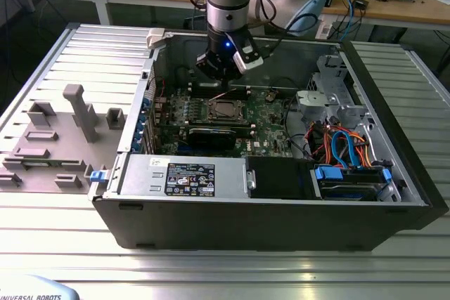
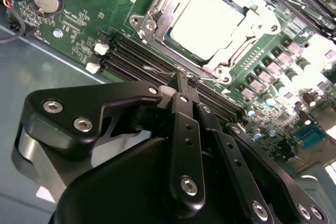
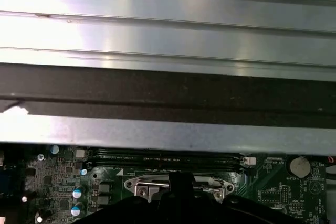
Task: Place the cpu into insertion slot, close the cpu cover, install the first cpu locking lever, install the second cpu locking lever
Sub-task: 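Install the first cpu locking lever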
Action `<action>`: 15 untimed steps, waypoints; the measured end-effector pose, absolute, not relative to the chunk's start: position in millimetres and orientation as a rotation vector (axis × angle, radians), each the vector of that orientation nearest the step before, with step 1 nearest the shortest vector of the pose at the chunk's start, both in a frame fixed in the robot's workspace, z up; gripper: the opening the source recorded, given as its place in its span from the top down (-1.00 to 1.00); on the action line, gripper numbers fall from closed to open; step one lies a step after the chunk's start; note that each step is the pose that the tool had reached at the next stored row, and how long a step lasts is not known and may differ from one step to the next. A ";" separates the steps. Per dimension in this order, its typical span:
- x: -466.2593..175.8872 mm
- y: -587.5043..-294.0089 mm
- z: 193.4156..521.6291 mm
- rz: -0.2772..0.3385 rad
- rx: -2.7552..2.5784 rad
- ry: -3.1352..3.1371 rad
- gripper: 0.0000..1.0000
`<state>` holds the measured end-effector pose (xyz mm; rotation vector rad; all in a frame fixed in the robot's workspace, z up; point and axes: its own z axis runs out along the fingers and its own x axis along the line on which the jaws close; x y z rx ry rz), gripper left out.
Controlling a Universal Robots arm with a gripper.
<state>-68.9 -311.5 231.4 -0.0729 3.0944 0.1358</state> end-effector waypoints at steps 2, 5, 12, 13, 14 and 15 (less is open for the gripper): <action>-66.8 -311.2 229.6 0.136 -0.073 3.094 0.79; -63.4 -310.9 226.3 0.135 -0.073 3.094 0.79; -56.8 -308.6 219.4 0.136 -0.073 3.094 0.79; -56.1 -308.1 218.4 0.135 -0.073 3.094 0.79; -55.6 -307.8 217.7 0.136 -0.073 3.094 0.79; -55.0 -307.6 217.0 0.136 -0.073 3.094 0.79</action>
